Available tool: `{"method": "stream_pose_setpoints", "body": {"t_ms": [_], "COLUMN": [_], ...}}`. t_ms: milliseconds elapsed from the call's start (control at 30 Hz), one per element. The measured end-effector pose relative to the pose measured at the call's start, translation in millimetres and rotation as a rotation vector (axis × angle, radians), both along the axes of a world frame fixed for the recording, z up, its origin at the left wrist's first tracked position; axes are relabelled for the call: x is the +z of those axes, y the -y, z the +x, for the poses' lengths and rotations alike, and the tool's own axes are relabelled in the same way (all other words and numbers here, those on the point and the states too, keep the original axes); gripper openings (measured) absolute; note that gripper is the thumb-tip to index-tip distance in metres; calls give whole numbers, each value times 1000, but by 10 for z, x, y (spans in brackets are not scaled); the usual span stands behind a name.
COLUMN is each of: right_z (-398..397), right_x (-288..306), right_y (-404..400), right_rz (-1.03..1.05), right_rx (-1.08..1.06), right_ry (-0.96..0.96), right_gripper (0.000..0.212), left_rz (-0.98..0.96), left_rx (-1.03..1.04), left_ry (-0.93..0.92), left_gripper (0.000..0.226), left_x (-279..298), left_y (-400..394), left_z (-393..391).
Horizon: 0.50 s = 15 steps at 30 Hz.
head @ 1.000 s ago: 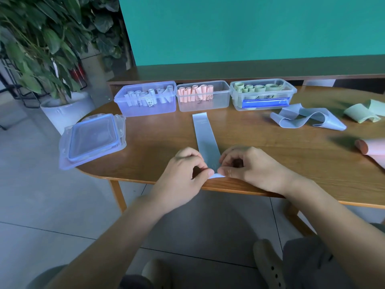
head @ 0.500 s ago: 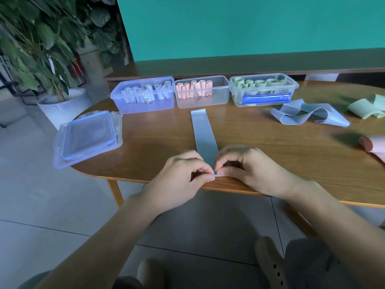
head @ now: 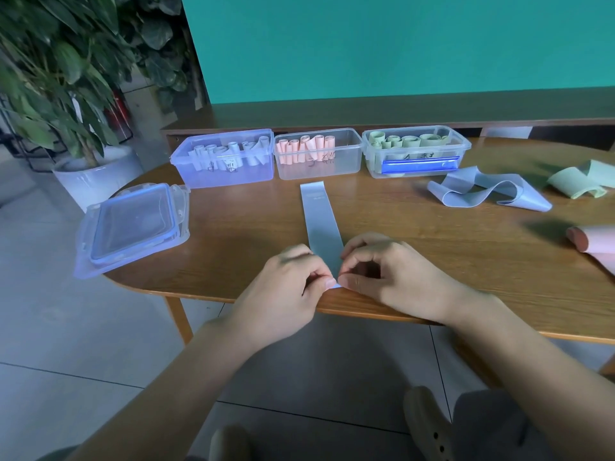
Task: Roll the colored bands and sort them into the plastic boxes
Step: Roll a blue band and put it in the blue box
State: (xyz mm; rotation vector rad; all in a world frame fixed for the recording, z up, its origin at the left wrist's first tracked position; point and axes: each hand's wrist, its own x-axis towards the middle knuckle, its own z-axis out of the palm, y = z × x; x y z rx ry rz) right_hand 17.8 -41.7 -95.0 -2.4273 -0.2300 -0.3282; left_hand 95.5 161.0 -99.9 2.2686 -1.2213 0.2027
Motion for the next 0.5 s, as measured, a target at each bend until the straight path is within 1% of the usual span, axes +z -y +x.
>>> {"method": "stream_pose_setpoints", "body": {"t_ms": [133,300,400,500], "right_z": [55,96,95,83], "right_x": [32,53,45,31], "right_y": [5,16,-5,-15], "right_rz": [19,-4,-11,3], "right_rx": [-99,-152,-179,-189], "right_ry": [-111,-167,-165,-97], "right_gripper": [17,24,24,22], "left_rz": [-36,-67,-62,-63], "left_rx": [0,-45,-57,-45], "left_ry": [9,26,42,30], "left_gripper": [8,11,18,20], "left_x": [-30,-70,-87,-82], "left_y": [9,-11,-39,-71], "left_z": [16,13,13,3]}}
